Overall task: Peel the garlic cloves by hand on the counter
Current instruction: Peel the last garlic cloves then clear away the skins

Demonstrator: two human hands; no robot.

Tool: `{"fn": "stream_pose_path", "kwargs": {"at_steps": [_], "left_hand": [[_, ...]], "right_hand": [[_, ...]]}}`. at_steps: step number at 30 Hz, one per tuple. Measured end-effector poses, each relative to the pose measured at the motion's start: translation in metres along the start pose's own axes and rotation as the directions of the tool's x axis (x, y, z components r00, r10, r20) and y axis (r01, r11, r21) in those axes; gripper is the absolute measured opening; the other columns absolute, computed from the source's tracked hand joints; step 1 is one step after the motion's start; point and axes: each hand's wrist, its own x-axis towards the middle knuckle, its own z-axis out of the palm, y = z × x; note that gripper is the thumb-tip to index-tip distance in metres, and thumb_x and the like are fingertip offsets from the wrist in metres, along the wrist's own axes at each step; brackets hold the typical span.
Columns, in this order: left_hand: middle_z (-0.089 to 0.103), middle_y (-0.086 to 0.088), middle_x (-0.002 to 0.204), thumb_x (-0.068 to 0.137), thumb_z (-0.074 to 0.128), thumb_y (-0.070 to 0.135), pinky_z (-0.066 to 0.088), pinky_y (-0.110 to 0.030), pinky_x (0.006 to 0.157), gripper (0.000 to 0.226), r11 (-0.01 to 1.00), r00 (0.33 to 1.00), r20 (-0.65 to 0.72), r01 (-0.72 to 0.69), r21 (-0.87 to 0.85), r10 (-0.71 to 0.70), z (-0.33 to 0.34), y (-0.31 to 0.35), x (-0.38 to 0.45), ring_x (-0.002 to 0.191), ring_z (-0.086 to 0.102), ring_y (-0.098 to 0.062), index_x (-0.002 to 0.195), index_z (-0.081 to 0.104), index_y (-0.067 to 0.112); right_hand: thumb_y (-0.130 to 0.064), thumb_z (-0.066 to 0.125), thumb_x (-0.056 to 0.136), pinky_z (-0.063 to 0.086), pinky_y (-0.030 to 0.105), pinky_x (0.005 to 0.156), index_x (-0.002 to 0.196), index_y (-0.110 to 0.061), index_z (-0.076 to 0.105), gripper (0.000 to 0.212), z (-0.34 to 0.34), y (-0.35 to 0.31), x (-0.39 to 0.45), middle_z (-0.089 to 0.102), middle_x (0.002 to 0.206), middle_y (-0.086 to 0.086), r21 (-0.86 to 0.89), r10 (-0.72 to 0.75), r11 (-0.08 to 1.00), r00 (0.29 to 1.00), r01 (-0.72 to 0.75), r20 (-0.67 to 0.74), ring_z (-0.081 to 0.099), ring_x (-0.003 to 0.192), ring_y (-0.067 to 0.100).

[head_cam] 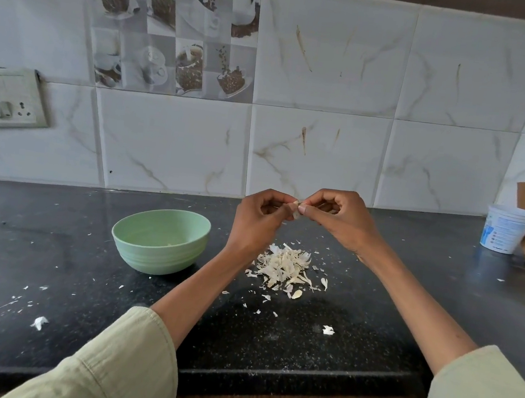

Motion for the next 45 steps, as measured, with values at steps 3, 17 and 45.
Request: {"fn": "stream_pose_path", "kwargs": {"at_steps": [3, 17, 45], "left_hand": [[0.081, -0.005, 0.092, 0.1, 0.074, 0.02, 0.063, -0.033, 0.08, 0.013, 0.999, 1.0, 0.022, 0.02, -0.031, -0.019, 0.0, -0.001, 0.001, 0.09, 0.078, -0.02, 0.107, 0.075, 0.009], [0.08, -0.01, 0.092, 0.097, 0.077, 0.013, 0.064, -0.032, 0.08, 0.014, 0.999, 0.998, 0.063, -0.01, -0.04, 0.013, 0.001, 0.004, -0.003, 0.084, 0.08, -0.024, 0.106, 0.073, 0.003], [0.081, -0.005, 0.085, 0.088, 0.086, 0.015, 0.065, -0.033, 0.083, 0.015, 1.0, 0.999, 0.034, -0.025, 0.017, 0.024, 0.004, 0.008, -0.009, 0.082, 0.08, -0.019, 0.099, 0.081, 0.005]], "right_hand": [[-0.027, 0.084, 0.09, 0.048, 0.013, 0.067, 0.091, -0.021, 0.081, 0.007, 0.0, -0.001, 0.0, 0.078, 0.085, -0.01, -0.017, -0.022, 1.0, 0.999, 0.022, -0.027, 0.064, 0.071, -0.002], [-0.019, 0.083, 0.091, 0.063, 0.029, 0.079, 0.093, -0.015, 0.081, 0.005, 0.002, 0.0, 0.0, 0.08, 0.088, 0.003, 0.12, 0.092, 0.988, 0.996, -0.093, 0.012, 0.074, 0.081, 0.015], [-0.012, 0.087, 0.086, 0.064, 0.029, 0.071, 0.089, -0.008, 0.08, 0.009, 0.004, 0.0, 0.0, 0.079, 0.081, 0.01, 0.109, 0.131, 0.986, 0.991, -0.128, -0.022, 0.074, 0.072, 0.017]]}}
